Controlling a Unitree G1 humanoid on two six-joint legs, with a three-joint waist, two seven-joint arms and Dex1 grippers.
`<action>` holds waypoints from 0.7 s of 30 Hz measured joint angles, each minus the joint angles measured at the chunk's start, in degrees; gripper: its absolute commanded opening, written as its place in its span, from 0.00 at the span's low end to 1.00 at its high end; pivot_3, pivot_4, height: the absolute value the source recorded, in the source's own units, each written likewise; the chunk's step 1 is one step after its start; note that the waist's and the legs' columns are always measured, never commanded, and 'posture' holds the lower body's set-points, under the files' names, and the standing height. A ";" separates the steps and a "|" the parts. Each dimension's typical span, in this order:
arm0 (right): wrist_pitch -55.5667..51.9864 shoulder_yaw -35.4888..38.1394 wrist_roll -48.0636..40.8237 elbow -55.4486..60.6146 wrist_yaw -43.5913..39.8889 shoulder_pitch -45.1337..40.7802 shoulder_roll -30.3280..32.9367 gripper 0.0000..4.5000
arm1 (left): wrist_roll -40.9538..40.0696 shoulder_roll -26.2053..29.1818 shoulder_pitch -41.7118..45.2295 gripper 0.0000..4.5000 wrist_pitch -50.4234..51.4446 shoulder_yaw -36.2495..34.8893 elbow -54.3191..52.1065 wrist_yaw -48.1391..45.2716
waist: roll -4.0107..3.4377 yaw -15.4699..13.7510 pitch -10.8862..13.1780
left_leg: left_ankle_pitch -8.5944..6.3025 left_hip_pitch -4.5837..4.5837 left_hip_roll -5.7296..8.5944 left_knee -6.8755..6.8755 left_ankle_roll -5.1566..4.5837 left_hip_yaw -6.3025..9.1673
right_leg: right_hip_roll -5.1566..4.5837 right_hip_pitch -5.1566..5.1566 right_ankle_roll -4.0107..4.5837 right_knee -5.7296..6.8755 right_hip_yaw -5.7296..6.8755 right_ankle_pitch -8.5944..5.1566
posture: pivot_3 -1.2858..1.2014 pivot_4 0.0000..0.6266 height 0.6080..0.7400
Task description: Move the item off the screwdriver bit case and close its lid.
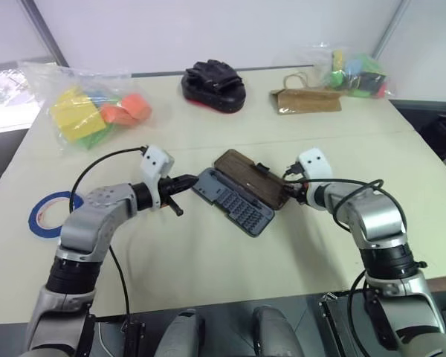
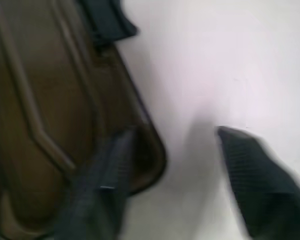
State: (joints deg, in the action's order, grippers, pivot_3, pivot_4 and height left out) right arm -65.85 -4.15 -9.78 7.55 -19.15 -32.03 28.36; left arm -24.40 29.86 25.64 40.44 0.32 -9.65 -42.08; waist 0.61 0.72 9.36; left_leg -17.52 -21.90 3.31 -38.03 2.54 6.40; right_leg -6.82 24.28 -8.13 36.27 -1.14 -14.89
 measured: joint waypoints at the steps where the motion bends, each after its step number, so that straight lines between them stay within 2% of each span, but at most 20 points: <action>1: -0.04 -0.08 -0.06 0.07 -0.34 0.00 0.00 0.09 | 0.00 0.10 0.06 0.00 0.00 -0.02 -0.05 -0.01 | 0.00 -0.06 0.00 | 0.00 -0.01 0.01 -0.01 0.00 0.00 | 0.00 0.00 0.00 0.00 0.00 0.00 | 0.52 0.24 1.00; 2: -0.09 -0.08 -0.05 0.24 -0.58 0.00 0.08 0.01 | 0.00 0.18 0.08 0.00 0.00 -0.02 -0.06 -0.02 | 0.00 -0.07 0.00 | 0.00 -0.01 0.01 -0.02 0.00 0.01 | 0.00 -0.01 0.00 0.00 0.00 0.00 | 0.52 0.24 1.00; 14: 2.53 -4.45 0.63 0.38 -6.66 -0.73 4.89 0.01 | 0.05 0.62 1.89 0.00 -1.57 -0.61 0.05 0.13 | 0.12 0.30 -0.08 | 0.04 0.02 -0.02 0.01 0.07 0.01 | 0.03 0.01 0.01 0.03 0.01 0.01 | 0.52 0.24 1.00; 21: 17.54 -16.53 2.62 -3.01 -25.36 -5.31 14.37 0.01 | 0.11 0.13 2.69 0.00 -2.86 -0.72 0.78 0.60 | 0.08 0.54 -0.05 | 0.04 -0.02 -0.03 0.02 0.06 -0.05 | 0.03 0.07 0.00 0.00 0.02 0.01 | 0.52 0.24 1.00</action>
State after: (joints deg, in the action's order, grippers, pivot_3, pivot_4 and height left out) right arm -48.32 -20.68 -7.16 4.54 -44.51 -37.34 42.73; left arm -24.28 29.98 28.33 37.58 -0.40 -8.87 -41.48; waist 0.69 1.26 9.31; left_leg -17.48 -21.93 3.28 -38.01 2.60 6.35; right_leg -6.79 24.35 -8.13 36.27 -1.12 -14.89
